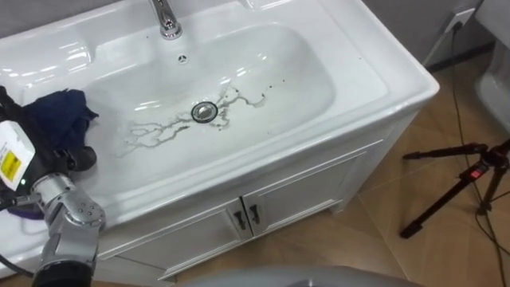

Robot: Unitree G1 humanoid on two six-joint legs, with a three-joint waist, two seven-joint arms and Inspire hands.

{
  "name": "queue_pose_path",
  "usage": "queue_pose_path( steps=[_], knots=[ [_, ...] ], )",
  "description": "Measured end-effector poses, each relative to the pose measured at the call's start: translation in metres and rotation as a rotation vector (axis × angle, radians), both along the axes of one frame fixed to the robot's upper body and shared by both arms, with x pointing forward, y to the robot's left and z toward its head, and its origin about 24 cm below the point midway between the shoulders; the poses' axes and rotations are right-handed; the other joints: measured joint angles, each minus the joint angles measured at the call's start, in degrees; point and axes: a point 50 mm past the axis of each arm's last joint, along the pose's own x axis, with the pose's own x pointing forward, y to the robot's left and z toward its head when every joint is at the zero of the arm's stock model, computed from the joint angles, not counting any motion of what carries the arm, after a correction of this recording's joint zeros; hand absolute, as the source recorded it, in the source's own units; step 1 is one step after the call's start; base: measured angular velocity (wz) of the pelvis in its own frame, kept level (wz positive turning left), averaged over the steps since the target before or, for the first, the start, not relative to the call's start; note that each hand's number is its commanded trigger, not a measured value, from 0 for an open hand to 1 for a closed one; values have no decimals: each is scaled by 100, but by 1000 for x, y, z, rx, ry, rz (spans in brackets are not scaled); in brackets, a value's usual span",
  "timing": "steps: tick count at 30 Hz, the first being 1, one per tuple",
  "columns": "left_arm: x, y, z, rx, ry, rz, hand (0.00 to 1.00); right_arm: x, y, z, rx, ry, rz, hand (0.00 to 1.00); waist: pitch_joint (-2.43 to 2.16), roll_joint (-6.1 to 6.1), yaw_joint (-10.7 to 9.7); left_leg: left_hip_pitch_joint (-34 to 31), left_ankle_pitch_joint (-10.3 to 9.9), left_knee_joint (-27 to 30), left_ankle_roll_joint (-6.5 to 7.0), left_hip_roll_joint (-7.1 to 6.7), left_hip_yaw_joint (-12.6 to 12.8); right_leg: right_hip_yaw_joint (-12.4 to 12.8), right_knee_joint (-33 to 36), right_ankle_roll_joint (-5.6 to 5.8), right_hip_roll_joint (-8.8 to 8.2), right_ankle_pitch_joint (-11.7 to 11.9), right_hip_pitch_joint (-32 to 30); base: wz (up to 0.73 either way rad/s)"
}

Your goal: Wipe basin

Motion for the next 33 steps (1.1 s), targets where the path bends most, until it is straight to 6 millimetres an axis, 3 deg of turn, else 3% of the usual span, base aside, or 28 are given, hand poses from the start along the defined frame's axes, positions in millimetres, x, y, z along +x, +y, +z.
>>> queue_pose_path(
  steps=[9, 19, 20, 21, 22, 33],
  knots=[
    [-6, 14, -7, -66, 7, 104, 0, 9, 0, 0, -2, -8, 1, 0, 2, -10, 30, 47, 1, -60, -6, -5, 30, 79, 50, -12, 39, -4, -23, -6],
    [-6, 15, -11, -83, 21, 114, 0, 8, -1, 0, -9, 7, -5, 0, -24, -17, 143, 71, 25, -1, -37, 6, 26, 151, 45, -41, 64, -1, -13, -3],
    [-5, 15, -11, -83, 22, 115, 12, 8, -1, 0, -10, 6, -5, 0, -26, -17, 143, 73, 25, 1, -36, 5, 27, 152, 45, -41, 64, -1, -10, 0],
    [-6, 15, -11, -85, 23, 116, 82, 8, -1, 0, -10, 7, -5, 0, -27, -18, 147, 86, 25, 0, -37, 5, 30, 164, 47, -41, 65, -1, -7, -4],
    [-6, 15, -12, -86, 26, 118, 100, 7, -1, 0, -10, 8, -6, 0, -27, -18, 147, 96, 25, 1, -37, 5, 28, 186, 48, -42, 66, -2, -3, -5],
    [-7, 15, -17, -101, 76, 87, 100, 5, -1, 0, -18, 43, 57, 0, -59, 17, 148, 153, 24, -37, -37, 21, 25, 221, 52, -63, 94, 19, 31, -3]
  ],
)
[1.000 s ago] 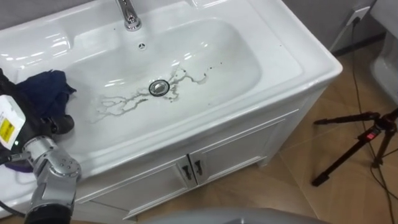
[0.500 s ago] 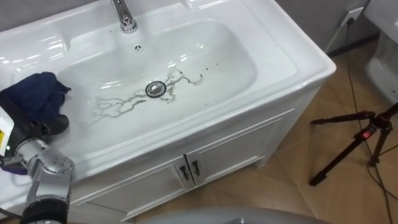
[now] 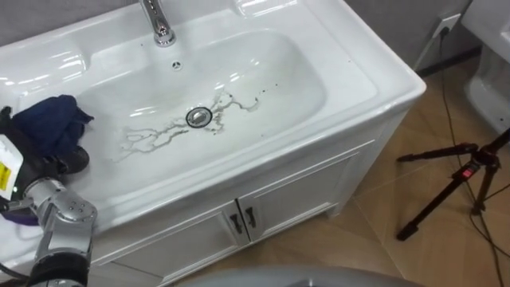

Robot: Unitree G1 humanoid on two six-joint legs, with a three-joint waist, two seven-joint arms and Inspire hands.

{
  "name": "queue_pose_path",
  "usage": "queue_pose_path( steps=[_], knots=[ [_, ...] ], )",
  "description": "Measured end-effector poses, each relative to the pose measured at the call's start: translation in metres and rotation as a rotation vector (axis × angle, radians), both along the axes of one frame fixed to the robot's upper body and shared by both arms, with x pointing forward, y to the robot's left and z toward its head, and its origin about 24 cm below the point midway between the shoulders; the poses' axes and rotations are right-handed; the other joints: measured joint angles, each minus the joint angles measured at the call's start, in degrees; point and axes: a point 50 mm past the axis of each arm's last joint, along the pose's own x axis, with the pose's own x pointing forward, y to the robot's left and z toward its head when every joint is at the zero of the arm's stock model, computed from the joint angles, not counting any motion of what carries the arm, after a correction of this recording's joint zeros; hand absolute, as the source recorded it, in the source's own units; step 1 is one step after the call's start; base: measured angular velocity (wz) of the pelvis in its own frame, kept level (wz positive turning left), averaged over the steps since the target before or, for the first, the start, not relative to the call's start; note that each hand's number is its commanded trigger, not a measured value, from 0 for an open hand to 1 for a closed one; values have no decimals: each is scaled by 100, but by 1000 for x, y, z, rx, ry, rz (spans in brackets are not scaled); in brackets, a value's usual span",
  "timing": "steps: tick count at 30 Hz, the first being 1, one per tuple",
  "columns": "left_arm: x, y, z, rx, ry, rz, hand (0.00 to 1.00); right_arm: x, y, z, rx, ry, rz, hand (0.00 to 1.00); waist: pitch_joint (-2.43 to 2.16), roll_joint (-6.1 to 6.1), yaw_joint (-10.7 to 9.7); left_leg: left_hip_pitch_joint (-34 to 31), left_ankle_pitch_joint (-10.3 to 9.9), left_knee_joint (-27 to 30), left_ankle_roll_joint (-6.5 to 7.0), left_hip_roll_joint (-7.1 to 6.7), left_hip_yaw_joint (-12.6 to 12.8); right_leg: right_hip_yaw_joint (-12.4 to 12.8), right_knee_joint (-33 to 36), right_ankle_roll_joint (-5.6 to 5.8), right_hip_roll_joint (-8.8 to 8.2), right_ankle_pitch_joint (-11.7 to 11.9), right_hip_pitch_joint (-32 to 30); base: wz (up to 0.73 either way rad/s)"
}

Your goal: Wipe basin

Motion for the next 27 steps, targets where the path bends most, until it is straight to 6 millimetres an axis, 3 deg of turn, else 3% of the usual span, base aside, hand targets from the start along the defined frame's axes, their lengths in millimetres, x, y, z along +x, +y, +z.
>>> queue_pose_path(
  steps=[10, 27],
  knots=[
    [-4, 11, 2, 37, 25, 8, 100, 9, 0, 0, -3, -16, 10, 0, -12, -19, 12, 37, 4, 37, -7, -4, 8, -9, -19, -4, -31, -1, 57, 1],
    [-4, 8, 0, -49, -32, 64, 100, 9, 0, 0, 19, -11, -15, 0, -38, -58, 0, 47, 4, 1, -6, -15, -23, -102, -8, 3, -44, -4, 71, 1]
  ],
)
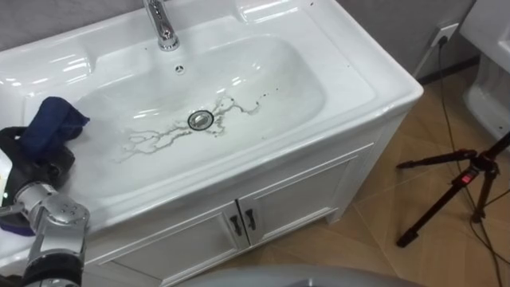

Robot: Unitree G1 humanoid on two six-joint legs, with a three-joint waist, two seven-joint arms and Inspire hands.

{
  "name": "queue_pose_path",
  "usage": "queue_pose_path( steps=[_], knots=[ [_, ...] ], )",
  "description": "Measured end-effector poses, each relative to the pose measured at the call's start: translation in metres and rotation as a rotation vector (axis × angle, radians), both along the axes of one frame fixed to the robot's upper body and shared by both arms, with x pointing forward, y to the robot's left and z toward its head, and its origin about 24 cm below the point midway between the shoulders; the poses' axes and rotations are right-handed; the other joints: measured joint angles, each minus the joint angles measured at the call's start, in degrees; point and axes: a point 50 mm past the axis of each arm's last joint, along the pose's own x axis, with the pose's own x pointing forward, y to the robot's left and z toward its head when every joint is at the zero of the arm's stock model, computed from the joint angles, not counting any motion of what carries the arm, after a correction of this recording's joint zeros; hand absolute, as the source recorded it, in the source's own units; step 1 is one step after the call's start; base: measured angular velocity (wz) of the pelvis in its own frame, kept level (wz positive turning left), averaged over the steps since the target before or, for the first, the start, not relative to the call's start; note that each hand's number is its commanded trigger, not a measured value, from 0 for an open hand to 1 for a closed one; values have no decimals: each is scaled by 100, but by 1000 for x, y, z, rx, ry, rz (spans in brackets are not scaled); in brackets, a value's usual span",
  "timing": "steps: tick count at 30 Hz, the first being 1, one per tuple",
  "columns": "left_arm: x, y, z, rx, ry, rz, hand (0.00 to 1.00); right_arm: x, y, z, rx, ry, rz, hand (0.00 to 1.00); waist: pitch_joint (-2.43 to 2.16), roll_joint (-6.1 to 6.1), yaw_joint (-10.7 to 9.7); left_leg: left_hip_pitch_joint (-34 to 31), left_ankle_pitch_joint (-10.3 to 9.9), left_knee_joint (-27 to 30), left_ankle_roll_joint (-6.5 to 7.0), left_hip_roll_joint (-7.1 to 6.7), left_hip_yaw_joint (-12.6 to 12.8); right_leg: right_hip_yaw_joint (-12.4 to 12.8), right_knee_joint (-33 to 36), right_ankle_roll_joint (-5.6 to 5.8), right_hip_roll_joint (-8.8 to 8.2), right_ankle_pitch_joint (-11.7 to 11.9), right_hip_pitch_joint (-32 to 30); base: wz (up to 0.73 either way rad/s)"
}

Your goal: Wipe basin

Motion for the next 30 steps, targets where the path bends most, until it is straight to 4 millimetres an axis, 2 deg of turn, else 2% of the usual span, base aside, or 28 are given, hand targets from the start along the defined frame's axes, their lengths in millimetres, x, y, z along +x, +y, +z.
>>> queue_pose_path(
  steps=[9, 12, 14, 16, 19, 23, 26, 30],
  knots=[
    [8, -2, 6, -23, -57, -4, 100, 6, 1, -1, 20, -27, 2, 0, 1, -10, 10, -51, 1, 47, -1, 0, -96, -55, 0, -1, -3, 0, 1, 5],
    [13, -6, 11, -50, -106, -8, 100, 11, 3, -1, 28, -51, 10, 0, 9, -70, -16, -83, 2, 72, 0, -17, -144, -96, 1, 7, -44, -13, -3, 12],
    [16, -8, 15, -55, -131, -15, 100, 15, 3, -1, 31, -63, 13, 0, 26, -129, -20, -121, 2, 109, -1, -16, -168, -179, -1, 9, -84, -16, -4, 16],
    [22, -12, 21, -60, -170, -36, 100, 19, 3, -1, 28, -77, 19, 0, 77, -205, -10, -171, 2, 124, 0, -16, -242, -229, -11, 14, -80, -17, -38, 17],
    [27, -15, 26, -62, -202, -55, 100, 20, 3, -1, 27, -83, 21, 0, 98, -238, -7, -262, 0, 112, 1, -21, -347, -323, -30, 24, -91, -14, -45, 15],
    [32, -21, 32, -73, -241, -76, 100, 19, 4, -2, 29, -88, 23, 0, 86, -200, -5, -291, 2, 128, 1, -20, -438, -359, -111, 23, -84, -7, -27, 10],
    [36, -27, 36, -81, -268, -95, 100, 20, 4, -2, 27, -98, 26, 0, 125, -185, -20, -305, 2, 130, 1, -19, -438, -360, -112, 23, -84, -7, -40, 0],
    [44, -39, 42, -88, -299, -158, 100, 20, 8, -3, 40, -111, 29, 0, 126, -183, -121, -323, 2, 137, 1, -14, -444, -390, -135, 23, -97, -7, -34, 3]
  ],
)
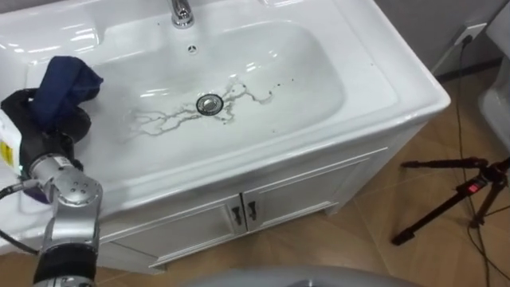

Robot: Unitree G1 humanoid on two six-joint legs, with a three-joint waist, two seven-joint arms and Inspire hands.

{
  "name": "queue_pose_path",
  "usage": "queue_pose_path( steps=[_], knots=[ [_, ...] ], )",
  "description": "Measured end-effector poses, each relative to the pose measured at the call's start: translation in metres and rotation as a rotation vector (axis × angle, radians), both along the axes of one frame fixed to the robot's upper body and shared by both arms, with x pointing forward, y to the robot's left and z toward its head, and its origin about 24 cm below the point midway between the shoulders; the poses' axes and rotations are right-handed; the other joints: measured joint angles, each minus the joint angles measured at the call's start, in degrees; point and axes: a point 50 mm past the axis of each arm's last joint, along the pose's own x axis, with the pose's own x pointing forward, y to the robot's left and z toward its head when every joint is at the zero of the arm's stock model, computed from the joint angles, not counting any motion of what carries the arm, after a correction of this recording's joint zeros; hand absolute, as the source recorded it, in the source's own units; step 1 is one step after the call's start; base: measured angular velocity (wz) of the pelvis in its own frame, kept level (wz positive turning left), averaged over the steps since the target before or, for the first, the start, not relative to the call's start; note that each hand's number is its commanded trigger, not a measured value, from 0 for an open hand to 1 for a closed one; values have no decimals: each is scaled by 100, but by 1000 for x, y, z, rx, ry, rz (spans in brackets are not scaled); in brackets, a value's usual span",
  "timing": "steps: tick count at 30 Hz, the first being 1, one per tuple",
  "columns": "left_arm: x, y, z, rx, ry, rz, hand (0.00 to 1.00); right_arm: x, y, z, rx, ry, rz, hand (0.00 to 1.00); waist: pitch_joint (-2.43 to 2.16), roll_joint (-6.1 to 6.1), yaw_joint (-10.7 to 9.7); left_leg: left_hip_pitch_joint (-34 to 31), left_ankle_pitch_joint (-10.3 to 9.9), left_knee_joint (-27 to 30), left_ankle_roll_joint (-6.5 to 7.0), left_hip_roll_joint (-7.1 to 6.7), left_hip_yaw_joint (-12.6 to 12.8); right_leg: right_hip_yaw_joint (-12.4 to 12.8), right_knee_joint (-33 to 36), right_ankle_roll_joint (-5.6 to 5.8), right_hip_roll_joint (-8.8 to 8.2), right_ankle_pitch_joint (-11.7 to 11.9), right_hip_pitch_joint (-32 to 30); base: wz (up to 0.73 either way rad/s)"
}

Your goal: Wipe basin

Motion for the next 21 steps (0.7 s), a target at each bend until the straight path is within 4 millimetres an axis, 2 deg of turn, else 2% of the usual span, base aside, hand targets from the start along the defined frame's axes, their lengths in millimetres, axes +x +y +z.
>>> queue_pose_path(
  steps=[3, 10, 21],
  knots=[
    [7, -10, 7, 5, -29, -59, 100, -2, 2, -1, 0, -4, 1, 0, -2, -2, -82, -20, 1, 1, 1, -5, 6, -97, -41, 4, -34, 3, 13, 4],
    [17, -25, 7, -17, -11, -173, 100, -11, 4, -2, 1, 25, -8, 0, 18, 55, -191, -21, 1, 3, 1, 4, 29, -95, -53, -4, -45, 10, 15, 0],
    [21, -28, 8, -24, 1, -214, 100, -5, 4, -2, 1, 15, -1, 0, 37, 80, -252, -27, 0, -13, -1, 14, 82, 4, -42, -8, 11, 14, -9, 0]
  ],
)
